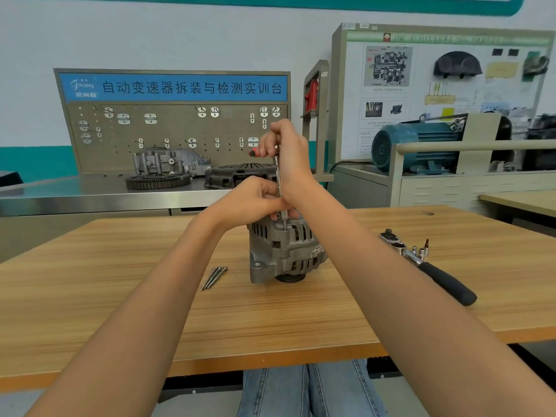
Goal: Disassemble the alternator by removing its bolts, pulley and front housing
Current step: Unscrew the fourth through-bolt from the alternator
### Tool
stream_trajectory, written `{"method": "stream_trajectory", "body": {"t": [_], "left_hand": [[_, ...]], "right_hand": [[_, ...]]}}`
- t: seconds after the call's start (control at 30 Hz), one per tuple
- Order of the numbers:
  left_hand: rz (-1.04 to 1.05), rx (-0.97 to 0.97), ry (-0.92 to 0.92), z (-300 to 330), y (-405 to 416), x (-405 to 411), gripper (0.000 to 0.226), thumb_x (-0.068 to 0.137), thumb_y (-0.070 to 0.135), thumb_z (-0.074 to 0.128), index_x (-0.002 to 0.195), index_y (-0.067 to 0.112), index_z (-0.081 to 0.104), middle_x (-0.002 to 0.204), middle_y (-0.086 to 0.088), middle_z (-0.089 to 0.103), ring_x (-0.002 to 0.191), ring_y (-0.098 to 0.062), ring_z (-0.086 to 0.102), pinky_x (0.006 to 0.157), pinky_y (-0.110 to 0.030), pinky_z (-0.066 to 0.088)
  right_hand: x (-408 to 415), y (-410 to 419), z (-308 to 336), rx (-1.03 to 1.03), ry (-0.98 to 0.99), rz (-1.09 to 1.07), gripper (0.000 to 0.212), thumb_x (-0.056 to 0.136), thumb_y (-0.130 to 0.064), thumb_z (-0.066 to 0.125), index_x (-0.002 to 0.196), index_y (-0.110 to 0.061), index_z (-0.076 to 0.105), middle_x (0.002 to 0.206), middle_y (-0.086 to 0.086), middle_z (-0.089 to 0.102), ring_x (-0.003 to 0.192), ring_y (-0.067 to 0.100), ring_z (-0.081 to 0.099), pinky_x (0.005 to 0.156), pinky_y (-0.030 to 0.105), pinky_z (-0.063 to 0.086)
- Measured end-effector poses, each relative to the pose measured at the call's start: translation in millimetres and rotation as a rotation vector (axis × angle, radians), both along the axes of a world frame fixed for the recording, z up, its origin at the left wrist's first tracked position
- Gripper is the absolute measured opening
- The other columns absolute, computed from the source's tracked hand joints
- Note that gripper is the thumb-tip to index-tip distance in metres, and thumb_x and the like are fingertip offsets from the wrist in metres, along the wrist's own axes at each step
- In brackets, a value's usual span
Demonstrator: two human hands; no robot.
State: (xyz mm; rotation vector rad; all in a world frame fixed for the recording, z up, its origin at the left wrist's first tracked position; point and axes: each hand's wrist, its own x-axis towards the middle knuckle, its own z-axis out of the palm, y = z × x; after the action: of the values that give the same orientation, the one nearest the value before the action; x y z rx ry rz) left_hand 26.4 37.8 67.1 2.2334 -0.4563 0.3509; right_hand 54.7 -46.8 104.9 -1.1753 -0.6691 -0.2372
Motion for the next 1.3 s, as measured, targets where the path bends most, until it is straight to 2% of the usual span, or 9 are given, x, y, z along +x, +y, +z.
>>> {"method": "stream_trajectory", "body": {"t": [0.13,0.23,0.3,0.57,0.7,0.83,0.93,1.1,1.3], "left_hand": [[0.054,0.031,-0.046,-1.5,-1.0,-0.7,0.042,0.086,0.002,0.059,0.053,0.026,0.064,0.048,0.011,0.062,0.047,0.004,0.054,0.049,-0.007,0.039],[0.153,0.141,-0.116,-1.2,-3.6,4.1,0.017,0.085,0.0,0.054,0.073,0.007,0.064,0.075,-0.014,0.067,0.071,-0.018,0.055,0.07,-0.037,0.049],[0.187,0.22,-0.139,-0.6,-5.8,3.6,0.017,0.086,-0.003,0.052,0.073,0.008,0.058,0.082,-0.019,0.061,0.078,-0.023,0.048,0.078,-0.047,0.048],[0.411,0.162,-0.302,-25.0,-17.2,-4.9,0.034,0.083,0.016,0.058,0.054,0.019,0.04,0.051,0.005,0.047,0.053,-0.011,0.041,0.059,-0.029,0.031],[0.547,0.016,-0.468,-47.8,-36.2,-8.5,0.046,0.087,0.012,0.053,0.051,0.027,0.03,0.044,0.013,0.032,0.057,-0.003,0.031,0.103,-0.034,0.023],[0.534,-0.015,-0.551,-58.5,-39.9,-4.0,0.048,0.091,0.01,0.05,0.055,0.032,0.026,0.052,0.015,0.031,0.062,-0.015,0.037,0.114,-0.04,0.015],[0.552,-0.058,-0.532,-57.1,-39.1,-2.8,0.048,0.089,0.01,0.053,0.054,0.029,0.027,0.051,0.013,0.031,0.066,-0.021,0.043,0.114,-0.037,0.015],[0.62,-0.139,-0.467,-56.2,-45.2,-4.1,0.048,0.082,-0.003,0.052,0.049,0.022,0.029,0.052,0.008,0.034,0.099,-0.033,0.044,0.109,-0.042,0.025],[0.577,-0.055,-0.602,-67.3,-45.3,1.8,0.026,0.083,0.014,0.045,0.062,0.024,0.034,0.061,0.011,0.035,0.073,-0.018,0.039,0.085,-0.032,0.033]], "right_hand": [[-2.6,2.2,-6.1,-0.048,-0.125,-0.242,0.044,0.093,-0.013,0.039,0.049,-0.01,0.04,0.051,0.005,0.039,0.059,0.018,0.041,0.071,0.037,0.042],[-0.4,0.2,-17.1,-0.767,-0.524,-1.08,0.025,0.088,-0.03,0.041,0.072,-0.012,0.048,0.073,0.004,0.047,0.074,0.021,0.043,0.077,0.037,0.036],[-4.3,-0.1,-17.3,-0.993,-0.582,-1.303,0.029,0.087,-0.035,0.04,0.092,-0.01,0.053,0.091,0.007,0.053,0.088,0.025,0.048,0.081,0.037,0.033],[-2.7,-8.9,-14.9,-0.82,-0.63,-1.088,0.022,0.088,-0.028,0.039,0.082,-0.012,0.053,0.079,0.0,0.043,0.078,0.018,0.037,0.08,0.032,0.03],[-1.9,-10.0,-16.3,-0.753,-0.626,-1.034,0.018,0.087,-0.025,0.041,0.074,-0.013,0.044,0.075,0.0,0.043,0.076,0.019,0.039,0.079,0.031,0.029],[-0.8,-10.0,-18.1,-0.691,-0.632,-0.999,0.017,0.087,-0.024,0.043,0.073,-0.014,0.045,0.075,0.0,0.045,0.076,0.017,0.04,0.081,0.031,0.032],[-0.2,-10.5,-19.4,-0.701,-0.633,-1.009,0.017,0.088,-0.026,0.043,0.079,-0.013,0.049,0.079,0.0,0.045,0.079,0.017,0.041,0.084,0.031,0.032],[0.5,-6.5,-19.4,-1.016,-0.552,-1.32,0.019,0.086,-0.031,0.045,0.092,-0.013,0.043,0.091,0.006,0.039,0.084,0.024,0.038,0.082,0.037,0.032],[-1.9,-2.6,-19.8,-0.759,-0.667,-1.071,0.017,0.083,-0.026,0.046,0.073,-0.013,0.042,0.077,0.0,0.041,0.075,0.018,0.037,0.076,0.031,0.027]]}}
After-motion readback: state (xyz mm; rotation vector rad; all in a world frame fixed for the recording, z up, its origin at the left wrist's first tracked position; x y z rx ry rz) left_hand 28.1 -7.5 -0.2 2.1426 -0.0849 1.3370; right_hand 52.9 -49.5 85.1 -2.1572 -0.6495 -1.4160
